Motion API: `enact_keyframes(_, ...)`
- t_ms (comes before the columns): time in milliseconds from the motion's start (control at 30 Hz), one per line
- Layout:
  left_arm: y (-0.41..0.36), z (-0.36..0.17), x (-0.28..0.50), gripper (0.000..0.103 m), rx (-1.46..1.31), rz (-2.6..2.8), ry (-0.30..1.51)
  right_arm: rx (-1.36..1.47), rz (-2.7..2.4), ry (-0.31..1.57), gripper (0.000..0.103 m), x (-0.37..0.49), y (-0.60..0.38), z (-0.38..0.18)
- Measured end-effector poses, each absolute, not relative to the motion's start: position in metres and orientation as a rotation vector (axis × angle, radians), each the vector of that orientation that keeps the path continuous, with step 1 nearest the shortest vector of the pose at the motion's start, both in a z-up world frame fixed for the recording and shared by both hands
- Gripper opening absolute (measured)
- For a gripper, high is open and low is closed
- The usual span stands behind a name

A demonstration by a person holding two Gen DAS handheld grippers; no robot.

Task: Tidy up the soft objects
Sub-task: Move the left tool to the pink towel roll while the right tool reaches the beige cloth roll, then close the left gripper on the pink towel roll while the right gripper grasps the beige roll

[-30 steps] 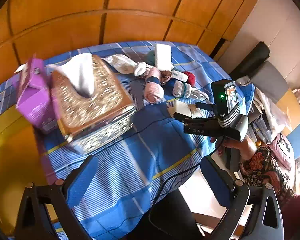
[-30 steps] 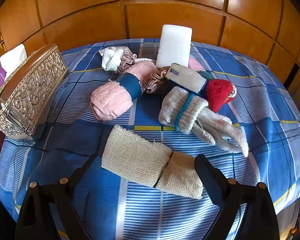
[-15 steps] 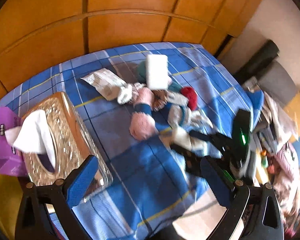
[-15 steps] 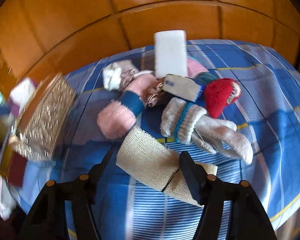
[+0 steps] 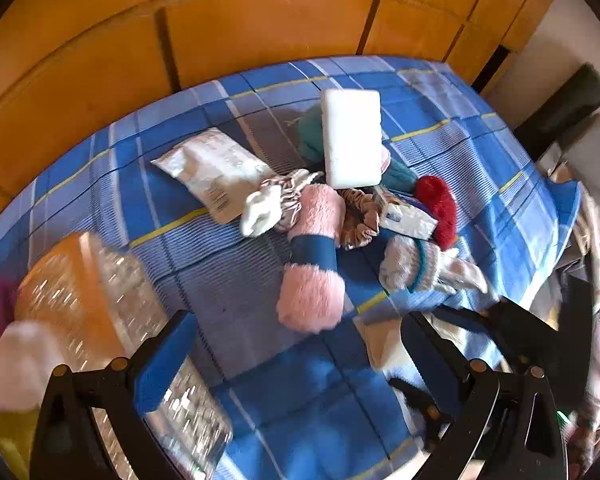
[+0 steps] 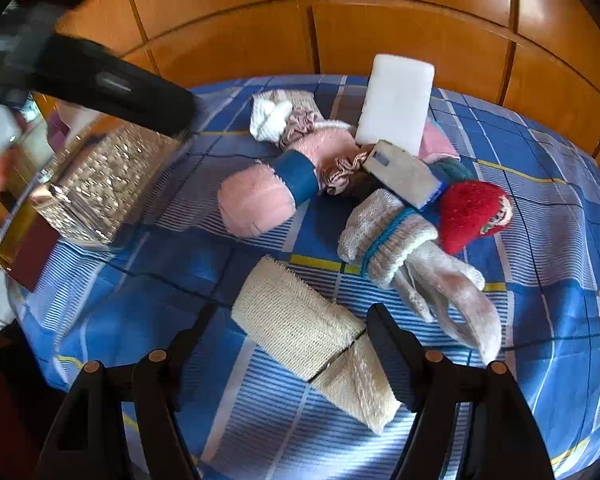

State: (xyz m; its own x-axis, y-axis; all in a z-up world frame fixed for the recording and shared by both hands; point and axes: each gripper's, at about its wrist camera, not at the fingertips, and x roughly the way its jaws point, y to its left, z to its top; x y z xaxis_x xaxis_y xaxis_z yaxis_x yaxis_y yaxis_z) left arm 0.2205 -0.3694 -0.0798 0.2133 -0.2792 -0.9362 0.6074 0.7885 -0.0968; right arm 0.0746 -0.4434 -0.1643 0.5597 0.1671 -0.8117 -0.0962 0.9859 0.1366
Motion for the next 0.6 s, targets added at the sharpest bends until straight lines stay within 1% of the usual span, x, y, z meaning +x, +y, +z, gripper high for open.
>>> enact_keyframes(67,-0.385,-0.093,0.226,0.102,0.365,-0.617,1.218,0.061,0.15,0.968,0.077,0.071,-0.445,-0.163)
enact_keyframes(100,-0.394,-0.102,0.23,0.101,0.399,-0.601,1.221,0.042,0.148,0.968,0.08,0.068,-0.444,-0.164)
enact_keyframes(133,-0.401,-0.111,0.233,0.098,0.428,-0.583,1.227,0.027,0.148,0.975,0.081,0.067,-0.443,-0.166)
enact_keyframes(300,-0.419,-0.147,0.243,0.092,0.47,-0.564,1.298,-0.036,0.126,0.965,0.081,0.064,-0.438,-0.172)
enact_keyframes(367,-0.423,-0.153,0.244,0.087,0.477,-0.566,1.299,-0.056,0.108,0.96,0.081,0.066,-0.437,-0.175)
enact_keyframes(400,-0.425,-0.156,0.244,0.086,0.49,-0.57,1.29,-0.059,0.1,0.953,0.079,0.065,-0.436,-0.176)
enact_keyframes(433,-0.426,-0.158,0.245,0.084,0.502,-0.564,1.286,-0.05,0.087,0.946,0.072,0.064,-0.437,-0.176)
enact_keyframes(467,-0.426,-0.16,0.246,0.077,0.506,-0.555,1.285,-0.02,0.062,0.938,0.066,0.063,-0.441,-0.177)
enact_keyframes(500,-0.426,-0.163,0.247,0.072,0.509,-0.542,1.286,0.009,0.038,0.928,0.059,0.062,-0.445,-0.176)
enact_keyframes(533,-0.426,-0.166,0.248,0.067,0.517,-0.539,1.297,0.033,0.023,0.923,0.054,0.061,-0.448,-0.176)
enact_keyframes(600,-0.424,-0.17,0.251,0.064,0.489,-0.553,1.319,0.087,-0.013,0.912,0.048,0.056,-0.452,-0.174)
